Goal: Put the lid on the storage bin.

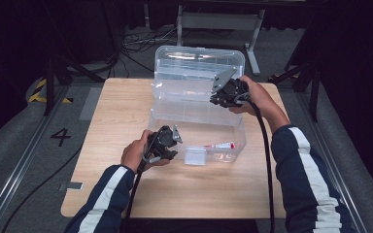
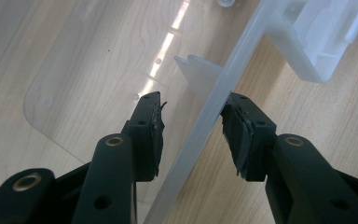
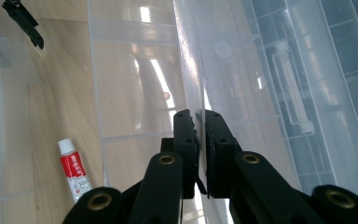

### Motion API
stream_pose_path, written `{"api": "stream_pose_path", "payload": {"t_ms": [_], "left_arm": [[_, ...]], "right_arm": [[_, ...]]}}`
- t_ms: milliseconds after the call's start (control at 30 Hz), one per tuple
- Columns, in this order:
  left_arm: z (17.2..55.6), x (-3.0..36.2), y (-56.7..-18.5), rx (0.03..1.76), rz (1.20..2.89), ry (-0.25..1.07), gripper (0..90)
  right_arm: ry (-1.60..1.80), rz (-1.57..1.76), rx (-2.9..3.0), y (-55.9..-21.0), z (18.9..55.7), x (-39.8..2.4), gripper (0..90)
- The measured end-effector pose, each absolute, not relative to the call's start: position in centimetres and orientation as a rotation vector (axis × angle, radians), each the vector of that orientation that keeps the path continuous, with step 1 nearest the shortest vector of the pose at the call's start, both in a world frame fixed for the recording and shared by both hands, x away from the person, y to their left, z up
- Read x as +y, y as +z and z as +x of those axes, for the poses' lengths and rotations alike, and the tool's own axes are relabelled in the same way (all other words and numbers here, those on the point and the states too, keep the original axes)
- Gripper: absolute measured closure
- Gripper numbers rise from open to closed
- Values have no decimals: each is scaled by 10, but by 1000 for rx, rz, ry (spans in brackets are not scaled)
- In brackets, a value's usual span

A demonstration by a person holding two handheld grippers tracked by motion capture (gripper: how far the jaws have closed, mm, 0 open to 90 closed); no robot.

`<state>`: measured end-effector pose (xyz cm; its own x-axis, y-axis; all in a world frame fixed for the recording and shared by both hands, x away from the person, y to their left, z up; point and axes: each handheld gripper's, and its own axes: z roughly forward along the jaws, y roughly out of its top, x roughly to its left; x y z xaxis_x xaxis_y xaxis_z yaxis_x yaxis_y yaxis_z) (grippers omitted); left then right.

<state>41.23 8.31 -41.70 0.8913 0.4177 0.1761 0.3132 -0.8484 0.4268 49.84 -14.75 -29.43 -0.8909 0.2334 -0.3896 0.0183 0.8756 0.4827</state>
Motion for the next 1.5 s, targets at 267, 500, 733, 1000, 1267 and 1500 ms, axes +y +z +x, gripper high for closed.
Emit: {"api": "stream_pose_path", "payload": {"t_ms": [267, 500, 733, 1000, 1267, 1500], "left_arm": [[412, 83, -418, 552, 2649, 373, 564], [411, 82, -418, 551, 2643, 384, 557], [408, 79, -420, 574, 2622, 414, 529], [407, 77, -422, 588, 2604, 454, 516], [408, 75, -422, 591, 2599, 468, 515], [408, 75, -422, 592, 2597, 470, 514]], "right_arm": [[660, 160, 2589, -296, 487, -147, 851], [649, 131, 2583, -298, 478, -147, 843], [666, 134, 2573, -301, 470, -150, 840], [659, 131, 2558, -303, 472, -149, 829], [664, 139, 2562, -303, 477, -149, 827], [665, 127, 2557, -305, 474, -151, 826]]}}
